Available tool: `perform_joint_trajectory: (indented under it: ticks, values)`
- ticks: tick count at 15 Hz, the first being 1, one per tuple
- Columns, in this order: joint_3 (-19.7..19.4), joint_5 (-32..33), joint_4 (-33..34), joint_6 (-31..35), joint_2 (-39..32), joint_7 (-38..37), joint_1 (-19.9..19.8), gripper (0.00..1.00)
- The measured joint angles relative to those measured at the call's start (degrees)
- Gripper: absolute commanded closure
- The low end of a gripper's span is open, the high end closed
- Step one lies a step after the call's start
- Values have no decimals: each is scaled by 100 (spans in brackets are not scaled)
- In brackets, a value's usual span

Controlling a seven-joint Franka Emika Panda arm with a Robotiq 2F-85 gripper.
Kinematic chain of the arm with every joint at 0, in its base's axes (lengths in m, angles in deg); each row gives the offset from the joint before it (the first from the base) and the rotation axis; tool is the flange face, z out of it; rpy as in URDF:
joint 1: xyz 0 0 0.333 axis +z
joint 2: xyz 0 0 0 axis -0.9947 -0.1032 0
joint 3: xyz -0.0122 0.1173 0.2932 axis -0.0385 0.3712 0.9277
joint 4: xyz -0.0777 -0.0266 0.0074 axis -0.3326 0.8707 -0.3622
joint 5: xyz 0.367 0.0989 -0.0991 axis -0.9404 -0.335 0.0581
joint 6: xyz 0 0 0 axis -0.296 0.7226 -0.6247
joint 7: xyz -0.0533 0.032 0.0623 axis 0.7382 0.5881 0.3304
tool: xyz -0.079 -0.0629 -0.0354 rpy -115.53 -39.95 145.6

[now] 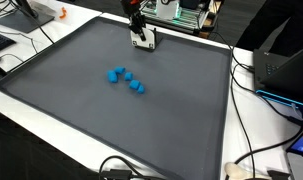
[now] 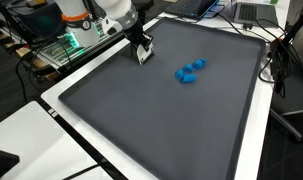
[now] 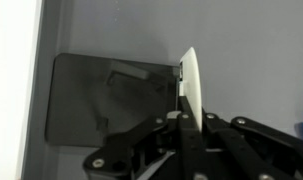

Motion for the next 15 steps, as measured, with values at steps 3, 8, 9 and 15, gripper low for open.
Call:
perform_joint_trajectory:
  ticks: [3,8,9,15]
  values:
    - [27,0,-13,104,0,-83,38,99]
    - [46,2,-27,170,2,-143,60,99]
    - [47,4,-28,170,2,-143,60,99]
    - [75,54,-43,221,2,-158,75,99]
